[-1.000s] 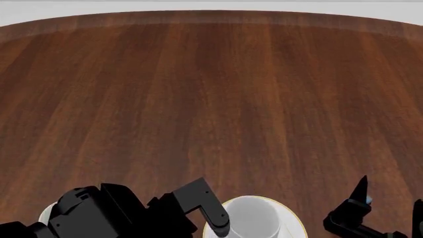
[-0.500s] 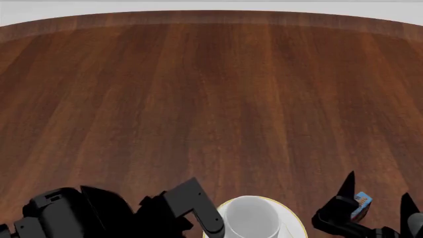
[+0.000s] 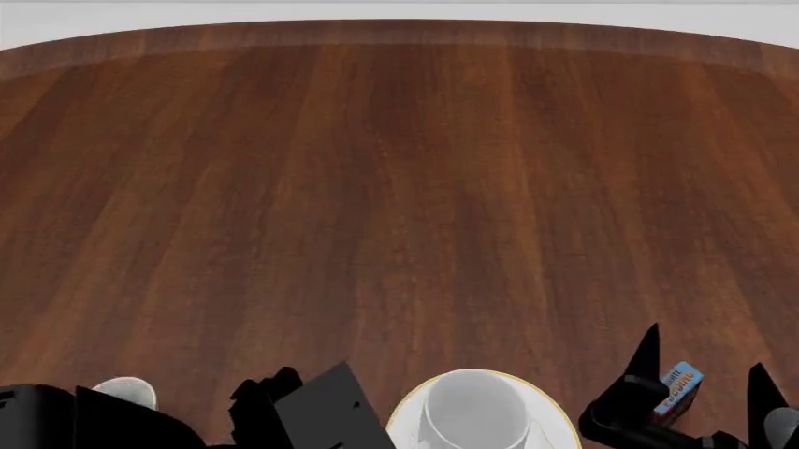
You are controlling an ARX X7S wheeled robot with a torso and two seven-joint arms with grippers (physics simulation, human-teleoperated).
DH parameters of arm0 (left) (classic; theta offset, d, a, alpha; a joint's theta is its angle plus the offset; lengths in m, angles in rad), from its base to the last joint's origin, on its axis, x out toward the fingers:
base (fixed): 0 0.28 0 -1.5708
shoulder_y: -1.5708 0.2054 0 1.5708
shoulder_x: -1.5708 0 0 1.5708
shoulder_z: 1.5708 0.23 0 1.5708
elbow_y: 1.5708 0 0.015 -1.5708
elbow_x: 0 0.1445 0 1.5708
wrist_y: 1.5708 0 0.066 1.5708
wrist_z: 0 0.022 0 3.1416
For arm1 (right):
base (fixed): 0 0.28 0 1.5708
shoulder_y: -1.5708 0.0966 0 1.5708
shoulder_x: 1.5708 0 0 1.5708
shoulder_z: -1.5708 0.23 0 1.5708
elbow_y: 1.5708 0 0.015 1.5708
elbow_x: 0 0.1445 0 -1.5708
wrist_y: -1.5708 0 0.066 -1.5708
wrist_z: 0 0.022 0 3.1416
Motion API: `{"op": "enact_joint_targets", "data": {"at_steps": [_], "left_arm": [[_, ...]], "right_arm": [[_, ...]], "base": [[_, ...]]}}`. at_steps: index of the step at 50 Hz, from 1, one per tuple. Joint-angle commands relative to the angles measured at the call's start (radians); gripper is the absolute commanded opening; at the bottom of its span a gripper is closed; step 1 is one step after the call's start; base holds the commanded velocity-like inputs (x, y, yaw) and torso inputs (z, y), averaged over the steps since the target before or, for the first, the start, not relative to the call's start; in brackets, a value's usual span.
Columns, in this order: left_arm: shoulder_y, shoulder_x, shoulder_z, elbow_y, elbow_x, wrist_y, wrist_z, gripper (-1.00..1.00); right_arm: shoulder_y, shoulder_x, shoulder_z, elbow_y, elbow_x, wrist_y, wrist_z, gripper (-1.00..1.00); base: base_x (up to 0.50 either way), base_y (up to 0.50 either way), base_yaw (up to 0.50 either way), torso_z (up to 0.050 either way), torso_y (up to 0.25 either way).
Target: Put the white mug on the plate.
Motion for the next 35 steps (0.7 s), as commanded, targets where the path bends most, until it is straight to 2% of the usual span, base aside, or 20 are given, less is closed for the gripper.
{"op": "enact_joint_targets", "data": {"at_steps": [1, 19, 21, 23, 27, 32, 35], "left_arm": [[-0.01, -0.127, -0.073, 0.364, -0.161, -0.056, -0.321, 1.0], [-0.047, -0.257, -0.17, 0.724, -0.293, -0.016, -0.799, 1.0], [0.024, -0.274, -0.165, 0.769, -0.207, 0.019, -0.813, 1.0], [0.029, -0.277, -0.165, 0.817, -0.174, 0.013, -0.896, 1.0], [0.044, -0.281, -0.189, 0.894, -0.153, 0.049, -0.956, 1.0], [0.091, -0.297, -0.212, 0.956, -0.044, 0.105, -1.006, 1.0], [0.053, -0.322, -0.096, 0.958, 0.051, 0.207, -1.039, 1.0]], "right_arm": [[-0.028, 0.006, -0.001, -0.044, 0.013, 0.003, 0.003, 1.0], [-0.074, 0.025, -0.031, -0.15, 0.002, 0.026, 0.027, 1.0], [-0.089, 0.028, -0.037, -0.173, -0.015, 0.022, 0.036, 1.0], [-0.108, 0.031, -0.037, -0.201, -0.014, 0.025, 0.043, 1.0], [-0.165, 0.046, -0.047, -0.303, -0.075, 0.01, 0.076, 1.0], [-0.253, 0.067, -0.043, -0.435, -0.114, -0.001, 0.105, 1.0], [-0.301, 0.076, -0.037, -0.495, -0.13, -0.006, 0.118, 1.0]], "base": [[0.0, 0.0, 0.0, 0.0, 0.0], [0.0, 0.0, 0.0, 0.0, 0.0], [0.0, 0.0, 0.0, 0.0, 0.0], [0.0, 0.0, 0.0, 0.0, 0.0], [0.0, 0.0, 0.0, 0.0, 0.0], [0.0, 0.0, 0.0, 0.0, 0.0], [0.0, 0.0, 0.0, 0.0, 0.0]]}}
